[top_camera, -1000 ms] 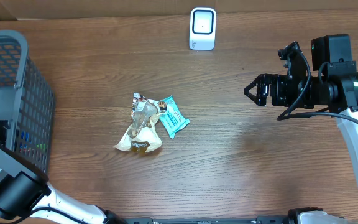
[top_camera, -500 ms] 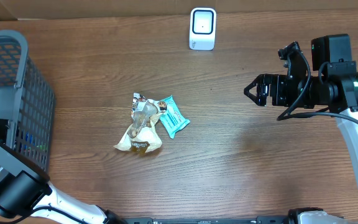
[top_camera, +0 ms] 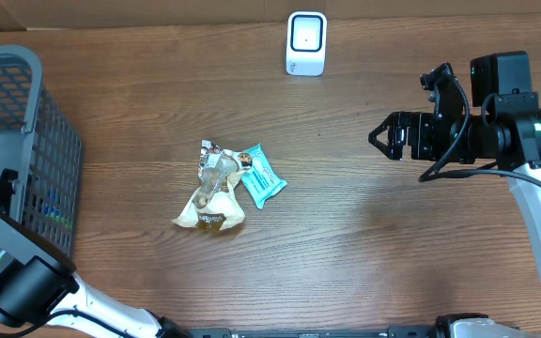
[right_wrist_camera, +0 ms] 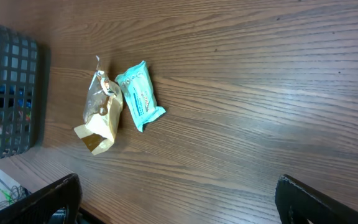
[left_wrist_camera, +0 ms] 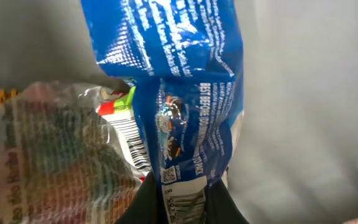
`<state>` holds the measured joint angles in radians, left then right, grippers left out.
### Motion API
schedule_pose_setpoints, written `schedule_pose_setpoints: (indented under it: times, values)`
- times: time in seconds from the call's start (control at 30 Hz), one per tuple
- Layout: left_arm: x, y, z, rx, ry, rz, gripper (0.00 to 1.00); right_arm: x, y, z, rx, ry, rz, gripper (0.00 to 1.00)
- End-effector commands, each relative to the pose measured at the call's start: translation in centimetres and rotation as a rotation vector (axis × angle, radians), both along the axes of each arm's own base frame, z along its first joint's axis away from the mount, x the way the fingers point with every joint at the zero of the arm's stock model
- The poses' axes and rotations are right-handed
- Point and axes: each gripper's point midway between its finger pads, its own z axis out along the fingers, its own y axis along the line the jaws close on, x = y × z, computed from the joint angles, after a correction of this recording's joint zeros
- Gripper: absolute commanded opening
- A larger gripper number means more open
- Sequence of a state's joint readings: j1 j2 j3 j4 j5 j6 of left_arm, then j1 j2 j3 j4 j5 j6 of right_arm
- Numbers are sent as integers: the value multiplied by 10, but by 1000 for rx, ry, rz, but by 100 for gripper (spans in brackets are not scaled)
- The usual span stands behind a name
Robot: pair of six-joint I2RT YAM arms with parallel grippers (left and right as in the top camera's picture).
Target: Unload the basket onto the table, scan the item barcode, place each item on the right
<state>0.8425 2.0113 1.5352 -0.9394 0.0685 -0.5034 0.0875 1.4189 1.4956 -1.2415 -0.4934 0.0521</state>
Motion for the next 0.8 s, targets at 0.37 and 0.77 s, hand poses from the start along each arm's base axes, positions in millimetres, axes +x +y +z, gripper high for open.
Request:
schedule_pose_setpoints:
  times: [0.37, 0.77]
  values:
    - [38, -15, 64, -21, -147, -170, 4, -1, 3, 1, 9, -3, 10, 100]
    - [33, -18, 130, 114, -236, -206, 4, -1, 3, 1, 9, -2, 10, 100]
